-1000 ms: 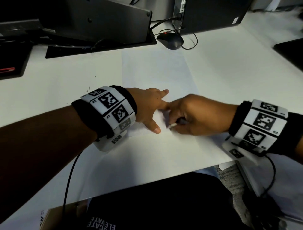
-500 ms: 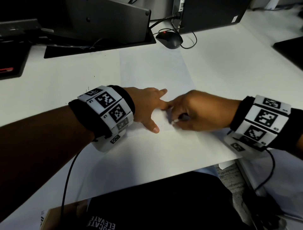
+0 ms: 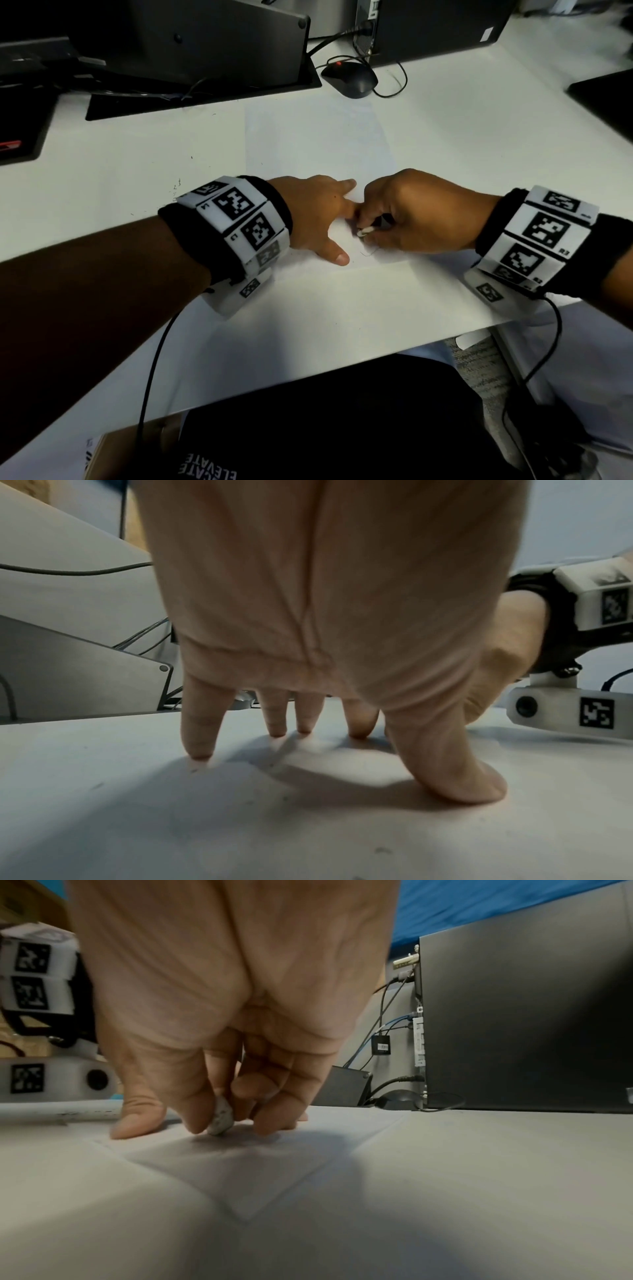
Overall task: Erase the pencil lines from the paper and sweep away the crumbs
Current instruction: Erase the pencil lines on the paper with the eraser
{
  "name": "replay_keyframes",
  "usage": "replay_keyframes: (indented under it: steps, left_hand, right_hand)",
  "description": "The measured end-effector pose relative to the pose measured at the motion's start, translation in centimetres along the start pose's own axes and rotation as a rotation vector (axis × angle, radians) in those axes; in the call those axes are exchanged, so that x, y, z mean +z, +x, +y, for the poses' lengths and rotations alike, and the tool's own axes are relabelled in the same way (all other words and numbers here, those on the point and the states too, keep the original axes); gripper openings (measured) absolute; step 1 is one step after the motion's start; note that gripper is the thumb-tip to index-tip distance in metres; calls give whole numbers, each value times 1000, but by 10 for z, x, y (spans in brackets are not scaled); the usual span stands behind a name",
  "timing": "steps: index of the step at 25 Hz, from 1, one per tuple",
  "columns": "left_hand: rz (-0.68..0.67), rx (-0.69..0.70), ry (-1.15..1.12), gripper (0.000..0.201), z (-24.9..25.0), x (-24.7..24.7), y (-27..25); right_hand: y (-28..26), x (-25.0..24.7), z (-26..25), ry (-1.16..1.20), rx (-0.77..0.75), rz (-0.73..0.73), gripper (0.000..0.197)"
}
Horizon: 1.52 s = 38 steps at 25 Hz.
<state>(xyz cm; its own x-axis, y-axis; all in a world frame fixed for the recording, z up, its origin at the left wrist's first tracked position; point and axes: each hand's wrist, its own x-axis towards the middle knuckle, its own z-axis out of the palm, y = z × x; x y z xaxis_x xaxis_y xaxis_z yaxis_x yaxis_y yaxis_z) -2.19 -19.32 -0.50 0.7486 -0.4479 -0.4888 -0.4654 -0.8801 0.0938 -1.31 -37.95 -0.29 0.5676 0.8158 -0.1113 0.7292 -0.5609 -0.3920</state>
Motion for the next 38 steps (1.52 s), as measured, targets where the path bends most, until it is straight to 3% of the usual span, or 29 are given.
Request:
replay_keyframes:
  steps: [3,7,11,14,17,21,24,28,32,35,38]
  left_hand:
    - [-28,10,4,62,-1,-1,1]
    - [-57,-2,18,69,0,-1,2]
    - [-65,7,5,76,-2,0,3]
    - [-77,-8,23,82,-2,1,4]
    - [-77,7,12,84,-4,2,4]
    - [-84,-7,26,85,-4,3,5]
    - [-86,9,11,87,-7,3,5]
    - [-79,-6,-3,84,-5,1,3]
    - [-72,-19,-23,92,-8,2,1]
    - [1,-14,-75,83,2,2,0]
    - [61,28,-92,76,11,0,0]
  right_hand:
    - [-4,3,-8,51,-100,-98,14]
    - [-2,-1,1,7,-28,-13,17]
    - [-6,0,-3,48,-81,-113,14]
    - [-8,-4,0,-52,-9,-25,17]
    - [-10,-1,-6,13,-69,-126,15]
    - [-10,-2,-3,-54,6,-8,17]
    - [-11,3,-11,10,-93,-115,15]
    - [-9,-1,-3,-17,6,-19,13]
    - [-12,-6,-5,58,-24,-123,9]
    - [-11,-9,9,25,77,16,12]
    - [-10,-7,15,28,124,22,11]
